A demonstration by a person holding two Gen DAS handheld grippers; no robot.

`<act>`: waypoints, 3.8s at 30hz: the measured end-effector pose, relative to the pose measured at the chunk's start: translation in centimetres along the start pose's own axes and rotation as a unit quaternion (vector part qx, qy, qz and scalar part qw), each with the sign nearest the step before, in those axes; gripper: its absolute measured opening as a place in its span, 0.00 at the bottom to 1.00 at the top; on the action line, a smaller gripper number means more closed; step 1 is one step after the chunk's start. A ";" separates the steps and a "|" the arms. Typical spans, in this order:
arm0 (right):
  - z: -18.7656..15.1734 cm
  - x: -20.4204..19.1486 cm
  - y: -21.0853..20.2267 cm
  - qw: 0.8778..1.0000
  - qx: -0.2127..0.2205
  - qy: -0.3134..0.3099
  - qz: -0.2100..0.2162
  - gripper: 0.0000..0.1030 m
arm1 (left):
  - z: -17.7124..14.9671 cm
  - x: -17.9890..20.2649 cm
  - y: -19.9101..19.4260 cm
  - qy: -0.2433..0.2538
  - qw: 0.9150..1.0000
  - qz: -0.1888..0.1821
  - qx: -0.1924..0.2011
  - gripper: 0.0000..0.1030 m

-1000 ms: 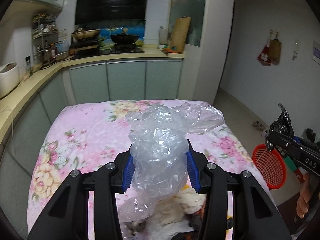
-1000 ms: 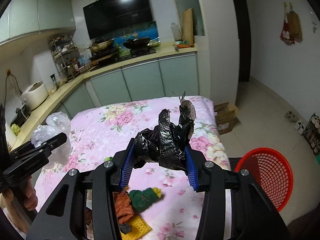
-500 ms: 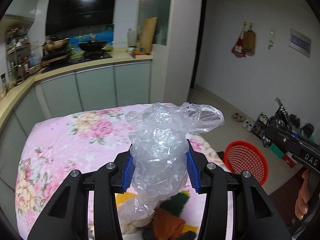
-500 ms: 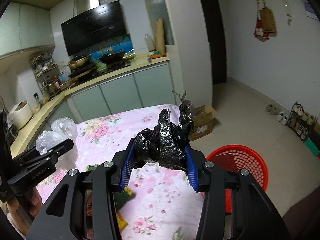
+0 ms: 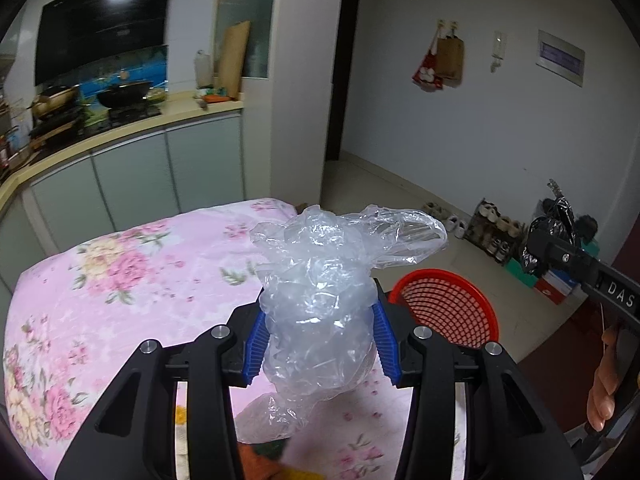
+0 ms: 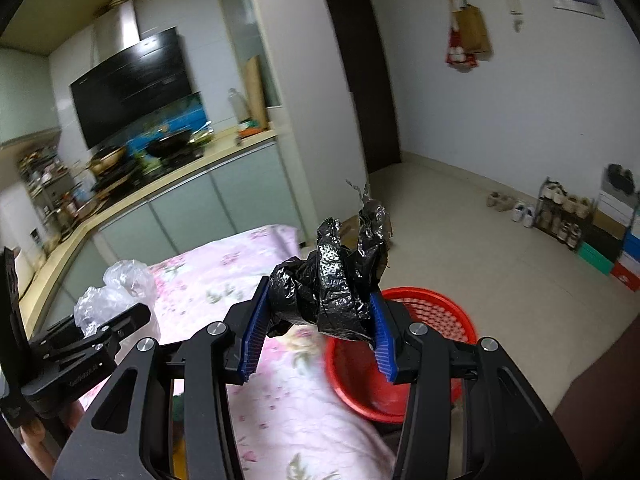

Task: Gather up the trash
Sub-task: 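Carry both bags to the red basket and open both grippers, then grasp the printed snack wrapper on the bed with the left gripper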

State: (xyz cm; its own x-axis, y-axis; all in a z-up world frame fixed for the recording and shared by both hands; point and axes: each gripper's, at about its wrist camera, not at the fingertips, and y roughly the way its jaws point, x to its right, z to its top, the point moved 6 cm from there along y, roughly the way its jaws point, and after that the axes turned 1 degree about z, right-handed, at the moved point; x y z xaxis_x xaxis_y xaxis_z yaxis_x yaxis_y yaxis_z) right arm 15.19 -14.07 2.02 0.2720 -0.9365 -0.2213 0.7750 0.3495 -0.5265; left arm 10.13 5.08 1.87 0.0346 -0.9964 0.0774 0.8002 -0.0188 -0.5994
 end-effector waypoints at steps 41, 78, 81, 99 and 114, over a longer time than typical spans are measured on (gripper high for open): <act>-4.2 12.3 8.5 0.986 -0.106 0.083 -0.101 0.43 | -4.2 13.7 16.8 0.098 0.978 -0.078 -0.165 0.43; -2.5 8.4 5.8 0.993 -0.076 0.081 -0.050 0.69 | -2.2 7.5 10.2 0.043 0.992 -0.037 -0.109 0.79; -2.6 7.3 5.7 0.993 -0.074 0.076 -0.041 0.69 | -2.2 5.6 8.8 0.029 0.994 -0.026 -0.099 0.79; -5.8 -6.4 7.6 0.990 -0.120 -0.026 0.065 0.70 | -2.6 -12.6 -3.1 -0.061 0.991 0.103 -0.052 0.79; -7.4 -11.7 8.0 0.984 -0.142 -0.052 0.097 0.71 | -12.0 -21.2 -7.3 -0.156 0.975 0.132 -0.090 0.79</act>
State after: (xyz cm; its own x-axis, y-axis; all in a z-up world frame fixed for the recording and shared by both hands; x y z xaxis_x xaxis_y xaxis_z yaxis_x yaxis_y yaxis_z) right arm 14.02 -0.10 -5.64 0.4670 -0.8444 -0.2625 0.5158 0.5012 -0.6948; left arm -3.63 25.36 -4.90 0.4287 -0.8951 0.1229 0.6213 0.1932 -0.7594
